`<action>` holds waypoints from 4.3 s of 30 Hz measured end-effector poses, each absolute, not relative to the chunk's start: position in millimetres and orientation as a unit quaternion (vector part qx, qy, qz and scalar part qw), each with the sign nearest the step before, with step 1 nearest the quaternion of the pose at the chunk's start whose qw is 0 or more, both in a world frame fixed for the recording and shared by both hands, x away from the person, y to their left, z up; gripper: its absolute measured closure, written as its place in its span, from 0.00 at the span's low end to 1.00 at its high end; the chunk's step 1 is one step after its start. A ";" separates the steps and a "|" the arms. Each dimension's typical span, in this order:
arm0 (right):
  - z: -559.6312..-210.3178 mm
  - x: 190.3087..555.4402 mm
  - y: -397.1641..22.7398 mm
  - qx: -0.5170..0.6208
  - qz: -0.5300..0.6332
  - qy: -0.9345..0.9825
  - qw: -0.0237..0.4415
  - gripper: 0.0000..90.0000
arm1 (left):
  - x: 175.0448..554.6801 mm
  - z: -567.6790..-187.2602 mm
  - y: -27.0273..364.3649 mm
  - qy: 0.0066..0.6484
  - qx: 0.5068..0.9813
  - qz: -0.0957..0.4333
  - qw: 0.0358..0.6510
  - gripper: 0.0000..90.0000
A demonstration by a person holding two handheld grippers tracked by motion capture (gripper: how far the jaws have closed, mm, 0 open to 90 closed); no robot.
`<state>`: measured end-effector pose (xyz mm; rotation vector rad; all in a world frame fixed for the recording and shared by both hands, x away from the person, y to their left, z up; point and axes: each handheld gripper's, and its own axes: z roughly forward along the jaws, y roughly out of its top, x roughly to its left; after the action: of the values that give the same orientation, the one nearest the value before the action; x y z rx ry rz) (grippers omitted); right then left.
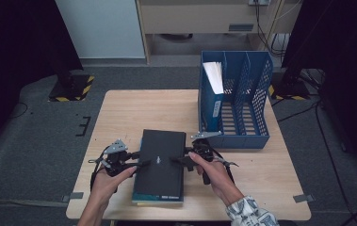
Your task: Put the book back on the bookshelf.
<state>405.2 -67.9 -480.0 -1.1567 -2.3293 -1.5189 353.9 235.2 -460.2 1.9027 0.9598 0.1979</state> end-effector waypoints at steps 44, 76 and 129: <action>-418.2 441.8 -51.9 -0.352 -0.501 -0.790 -0.033 0.34 | 388.7 -417.1 239.5 0.378 0.795 0.150 0.450 0.69; -394.5 464.3 -43.9 -0.336 -0.498 -0.793 -0.101 0.40 | 417.2 -403.0 243.8 0.384 0.778 0.184 0.462 0.81; -394.1 417.6 -22.9 -0.230 -0.526 -0.809 -0.126 0.38 | 364.6 -449.6 243.0 0.432 0.737 0.207 0.478 0.70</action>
<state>417.6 -22.9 -394.1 -0.7870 -2.7686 -1.8008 364.6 243.0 -449.6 1.7990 1.0537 0.5049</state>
